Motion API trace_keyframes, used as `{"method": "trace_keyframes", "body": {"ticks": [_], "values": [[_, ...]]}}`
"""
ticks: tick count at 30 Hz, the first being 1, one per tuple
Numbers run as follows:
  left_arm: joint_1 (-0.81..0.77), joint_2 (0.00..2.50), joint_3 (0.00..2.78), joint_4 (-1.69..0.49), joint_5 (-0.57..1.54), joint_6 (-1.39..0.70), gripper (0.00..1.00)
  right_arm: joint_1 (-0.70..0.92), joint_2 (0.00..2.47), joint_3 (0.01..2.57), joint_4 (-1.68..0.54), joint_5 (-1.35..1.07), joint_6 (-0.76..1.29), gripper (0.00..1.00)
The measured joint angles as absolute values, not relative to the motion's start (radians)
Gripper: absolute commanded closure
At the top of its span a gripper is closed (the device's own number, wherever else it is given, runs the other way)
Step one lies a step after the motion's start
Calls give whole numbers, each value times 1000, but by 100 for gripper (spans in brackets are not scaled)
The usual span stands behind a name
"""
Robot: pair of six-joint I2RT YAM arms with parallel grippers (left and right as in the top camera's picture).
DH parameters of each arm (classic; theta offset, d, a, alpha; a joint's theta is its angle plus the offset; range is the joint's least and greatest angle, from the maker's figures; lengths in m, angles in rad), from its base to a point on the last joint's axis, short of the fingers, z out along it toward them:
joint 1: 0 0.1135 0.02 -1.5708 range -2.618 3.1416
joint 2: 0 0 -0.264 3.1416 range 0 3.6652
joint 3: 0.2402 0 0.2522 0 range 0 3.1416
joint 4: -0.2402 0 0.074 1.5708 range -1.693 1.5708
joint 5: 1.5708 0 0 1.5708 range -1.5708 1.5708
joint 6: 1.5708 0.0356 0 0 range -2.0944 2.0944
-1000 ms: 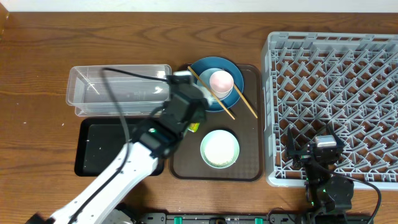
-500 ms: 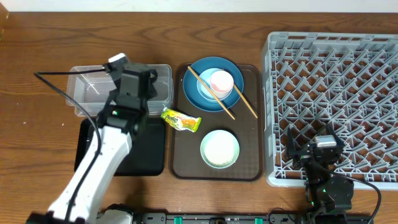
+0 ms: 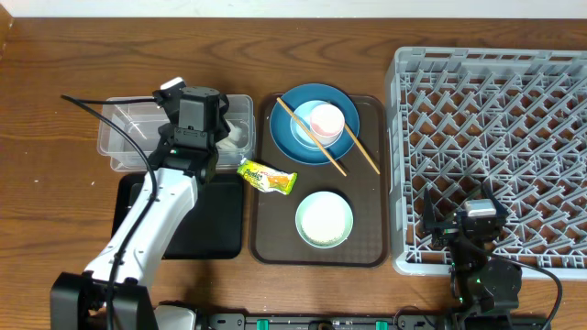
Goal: Sort waste into correct bins and load items into the dishwasher rack
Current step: 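Carry the tissue left and drop it into the clear bin, then return the left gripper and grasp the yellow snack wrapper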
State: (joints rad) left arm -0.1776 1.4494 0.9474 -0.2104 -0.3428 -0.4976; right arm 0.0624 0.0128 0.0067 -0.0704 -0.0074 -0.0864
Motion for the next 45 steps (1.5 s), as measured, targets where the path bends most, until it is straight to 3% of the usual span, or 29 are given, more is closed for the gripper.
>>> {"method": "trace_keyframes", "body": {"ticks": [8,17,25,37,45], "values": [[-204,1242,948,-382,-240,-505,26,62,13,7,-70,-7,-86,1],[-399,1161,947,-700,-14,-619,26,62,13,7,-70,-7,-86,1],[-550,1285,924,-665,-20,-754,27,62,13,7,-70,-7,-86,1],[-616,1502,924,-443,-254,-971,29,62,13,7,-70,-7,-86,1],[-616,1644,923,-258,-278,-1001,48,62,13,7,-70,-7,-86,1]]}}
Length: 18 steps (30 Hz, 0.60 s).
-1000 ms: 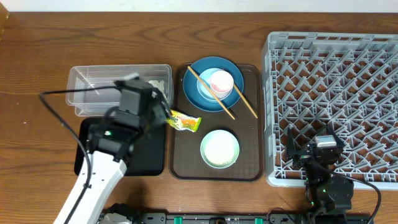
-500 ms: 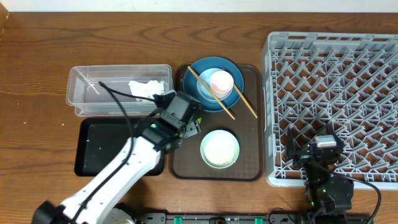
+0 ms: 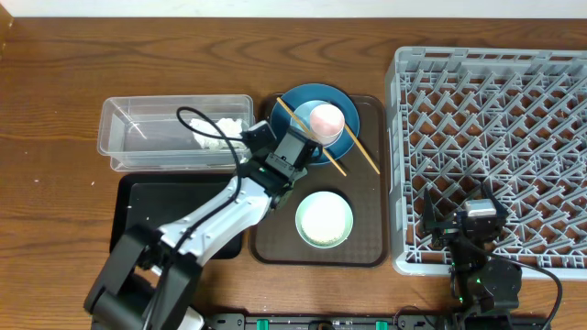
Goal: Sort waste into correct bins and load items into the dishwasher rack
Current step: 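Return the left gripper and grasp the yellow snack wrapper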
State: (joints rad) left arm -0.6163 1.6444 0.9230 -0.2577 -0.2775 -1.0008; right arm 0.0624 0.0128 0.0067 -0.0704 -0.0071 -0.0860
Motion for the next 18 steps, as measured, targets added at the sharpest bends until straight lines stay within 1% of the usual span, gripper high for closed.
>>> {"method": "trace_keyframes", "body": {"ticks": [6,18], "values": [[-617,1654,923,-255,-297,-999,48,62,13,7,-70,-7,-86,1],[-617,1654,923,-360,-307,-1018,48,62,13,7,-70,-7,-86,1]]}}
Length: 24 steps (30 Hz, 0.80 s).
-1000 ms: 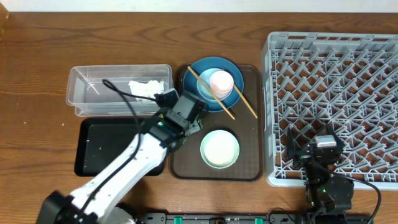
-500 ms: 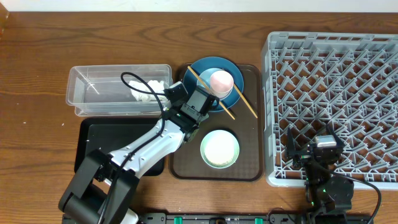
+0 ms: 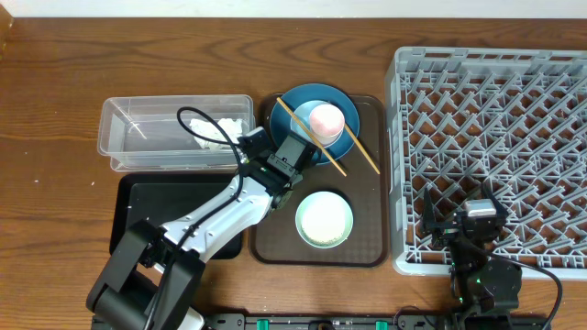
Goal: Sort waste into correct bins and load items into the dishwasher rack
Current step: 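Return the left gripper and grasp the yellow snack wrapper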
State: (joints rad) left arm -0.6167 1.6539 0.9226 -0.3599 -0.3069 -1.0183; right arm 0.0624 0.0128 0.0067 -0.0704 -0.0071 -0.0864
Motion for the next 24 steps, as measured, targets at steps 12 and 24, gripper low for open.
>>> {"method": "trace_keyframes", "body": {"ticks": [12,24], "values": [[-616,1739,914,-300,-339,-1081,47,62,13,7,-70,-7,-86,1],[-619,1782,914,-262,-334,-1095,94,62,13,7,-70,-7,-86,1]]}}
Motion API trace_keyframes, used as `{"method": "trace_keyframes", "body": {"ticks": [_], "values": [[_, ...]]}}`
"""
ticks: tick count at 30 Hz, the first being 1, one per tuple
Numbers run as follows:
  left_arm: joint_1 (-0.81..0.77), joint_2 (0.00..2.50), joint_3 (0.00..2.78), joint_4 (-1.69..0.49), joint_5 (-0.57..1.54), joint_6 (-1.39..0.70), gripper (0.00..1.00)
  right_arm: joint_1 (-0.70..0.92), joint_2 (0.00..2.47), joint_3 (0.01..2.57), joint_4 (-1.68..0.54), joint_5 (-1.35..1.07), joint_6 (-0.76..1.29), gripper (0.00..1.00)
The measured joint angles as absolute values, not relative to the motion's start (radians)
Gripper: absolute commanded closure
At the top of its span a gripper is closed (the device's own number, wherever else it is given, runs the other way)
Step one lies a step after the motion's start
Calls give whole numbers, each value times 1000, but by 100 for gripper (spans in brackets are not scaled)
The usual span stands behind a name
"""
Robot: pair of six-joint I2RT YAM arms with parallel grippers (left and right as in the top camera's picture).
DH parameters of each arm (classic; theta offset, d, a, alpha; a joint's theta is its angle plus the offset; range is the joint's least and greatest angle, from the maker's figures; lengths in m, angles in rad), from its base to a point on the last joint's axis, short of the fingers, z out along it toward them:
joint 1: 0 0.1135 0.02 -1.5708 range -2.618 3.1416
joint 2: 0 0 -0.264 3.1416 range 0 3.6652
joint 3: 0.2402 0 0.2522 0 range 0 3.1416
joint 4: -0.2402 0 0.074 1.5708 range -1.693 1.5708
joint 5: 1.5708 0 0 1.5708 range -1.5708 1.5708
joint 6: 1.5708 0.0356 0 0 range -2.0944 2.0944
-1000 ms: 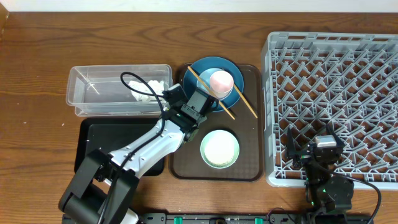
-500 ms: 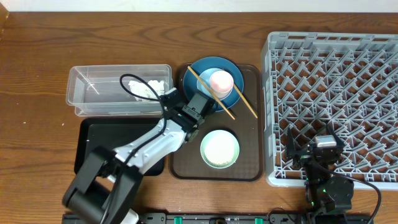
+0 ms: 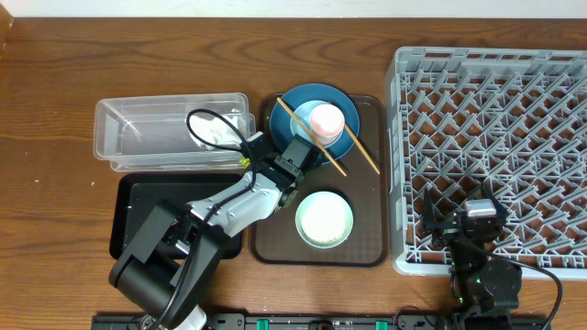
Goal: Sort waste into correct bins and load items into the dishwasher rack
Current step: 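Return the left gripper and grasp the yellow snack wrapper, then lift the wrapper and release it into the clear bin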
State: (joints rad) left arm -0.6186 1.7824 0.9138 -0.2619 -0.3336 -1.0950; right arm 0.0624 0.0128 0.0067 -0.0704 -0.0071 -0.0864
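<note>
My left gripper (image 3: 295, 154) is low over the left part of the brown tray (image 3: 371, 183), and its fingers are hidden under the wrist. Only a yellow corner of the snack wrapper (image 3: 245, 159) shows beside the arm. On the tray, a blue plate (image 3: 286, 115) carries a pink cup (image 3: 326, 118). Two chopsticks (image 3: 359, 151) lie across the plate, and a pale green bowl (image 3: 324, 218) sits nearer the front. At the right stands the grey dishwasher rack (image 3: 495, 119). My right gripper (image 3: 477, 220) rests at the rack's front edge; its fingers cannot be made out.
A clear plastic bin (image 3: 138, 133) holding crumpled white waste (image 3: 215, 130) stands left of the tray. A black bin (image 3: 156, 215) lies in front of it, partly under my left arm. A cable loops above that arm.
The left arm has leaned a little lower and further left over the tray's left edge. A yellow corner of the wrapper now shows, and the clear bin sits slightly further left. The right arm is unchanged.
First my left gripper was over the clear bin, and the yellow wrapper lay in plain sight on the tray's left edge. At the two following moments the arm was over the tray's left side, covering the wrapper. Now only a corner of it shows.
</note>
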Motion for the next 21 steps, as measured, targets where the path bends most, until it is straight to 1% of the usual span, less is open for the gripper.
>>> {"method": "trace_keyframes", "body": {"ticks": [14,17,21], "values": [[-619,1753,915,-263,-71,-1094,94,62,13,7,-70,-7,-86,1],[-619,1697,905,-261,-36,-1077,94,62,13,7,-70,-7,-86,1],[-619,1542,902,-218,-35,-1000,94,62,13,7,-70,-7,-86,1]]}}
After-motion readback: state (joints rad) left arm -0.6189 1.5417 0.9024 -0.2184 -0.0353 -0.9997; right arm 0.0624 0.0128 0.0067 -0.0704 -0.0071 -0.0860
